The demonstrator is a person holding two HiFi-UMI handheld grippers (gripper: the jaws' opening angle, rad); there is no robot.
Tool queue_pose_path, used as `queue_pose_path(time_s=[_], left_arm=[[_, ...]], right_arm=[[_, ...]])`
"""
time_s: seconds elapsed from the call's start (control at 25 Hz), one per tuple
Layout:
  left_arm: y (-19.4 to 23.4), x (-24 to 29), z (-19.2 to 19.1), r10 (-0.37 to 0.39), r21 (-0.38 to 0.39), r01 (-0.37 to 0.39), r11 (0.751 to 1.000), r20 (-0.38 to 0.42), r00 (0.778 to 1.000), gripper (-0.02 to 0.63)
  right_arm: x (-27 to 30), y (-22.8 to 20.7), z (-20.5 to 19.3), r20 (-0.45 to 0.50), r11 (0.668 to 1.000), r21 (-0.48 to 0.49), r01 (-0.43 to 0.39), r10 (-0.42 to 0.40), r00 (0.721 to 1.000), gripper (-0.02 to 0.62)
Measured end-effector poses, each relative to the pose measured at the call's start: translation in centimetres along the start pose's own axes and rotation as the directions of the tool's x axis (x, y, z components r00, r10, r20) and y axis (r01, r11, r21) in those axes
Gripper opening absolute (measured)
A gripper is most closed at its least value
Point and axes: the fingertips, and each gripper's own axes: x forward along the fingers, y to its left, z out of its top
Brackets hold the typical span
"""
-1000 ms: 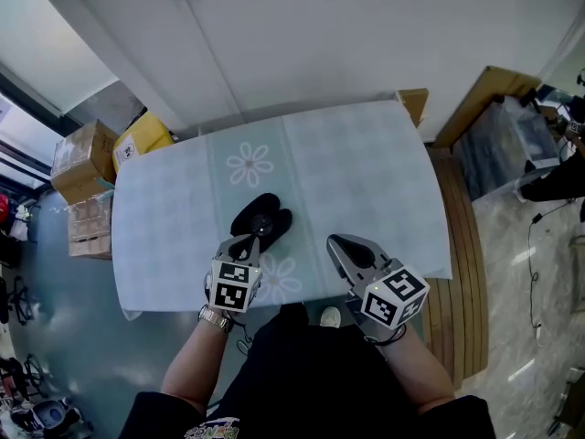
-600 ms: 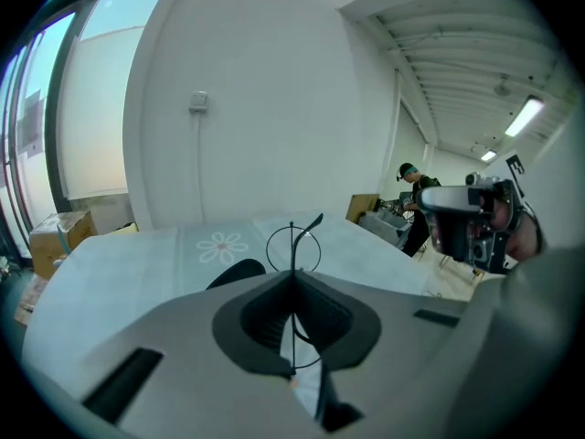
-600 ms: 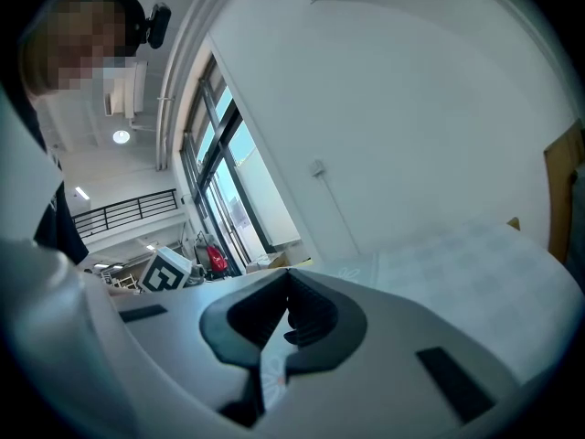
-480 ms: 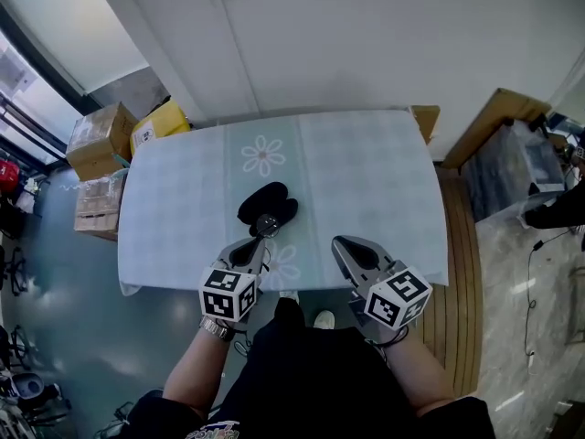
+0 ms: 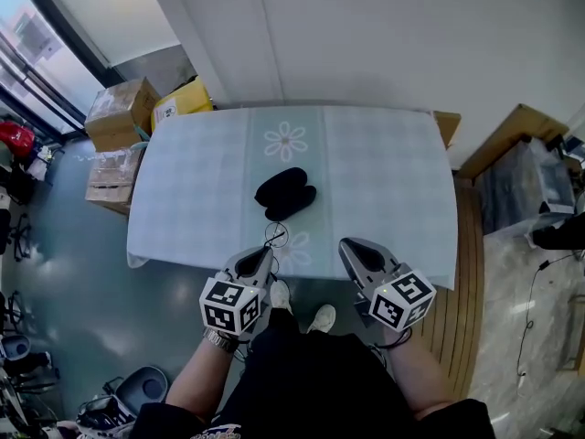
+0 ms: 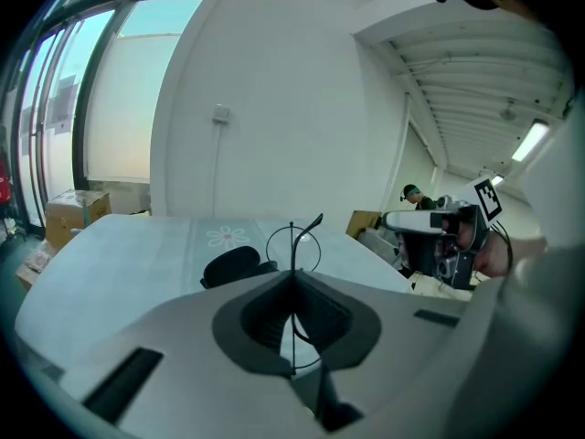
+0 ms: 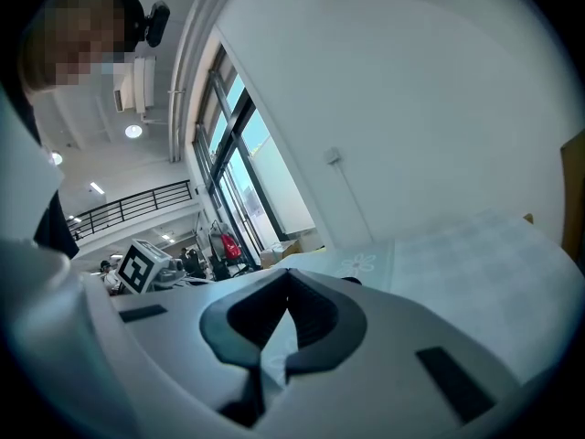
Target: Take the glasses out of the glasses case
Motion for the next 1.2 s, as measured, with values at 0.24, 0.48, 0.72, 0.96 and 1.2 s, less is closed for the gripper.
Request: queue_pose_path(time_s=[0.24,0.48,0.72,0.96,1.2], left_arm=[[0.8,-1.7,-0.6,0.013,-0.019,-0.013,1.0,0.005,1.0,0.031],[2.3,-2.7,-0.9,0.004,-0.029,-0.003,1.0,0.011,1.0,0.031],[4.2,-4.5,-1.3,-0.044,-0.019,0.045,0.999,0.012,0.999,0.031],[6.1,-6.3,-0.5,-0.116,0.023,0.115,0.993,0.021,0.993,0.031],[7.7,-7.9,-0.9,-0.178,0.045,0.177,0.983,0.022,0.984,0.029]], right_arm=[[1.4,1.3,-1.9,-0.041,0.999,0.015,-0.032,0.032,0.999,0.023],[3.8,2.5,-3.8,-0.078,0.999,0.029,-0.036,0.038,0.996,0.023],[5.1,5.1,-4.2,-0.074,1.0,0.016,0.006,-0.005,0.997,0.023],[5.4,7.7,-3.9,-0.042,0.996,0.006,0.085,-0.085,0.996,0.023],[5.6,10.3,-5.1,-0.032,0.988,0.014,0.154,-0.154,0.988,0.023]])
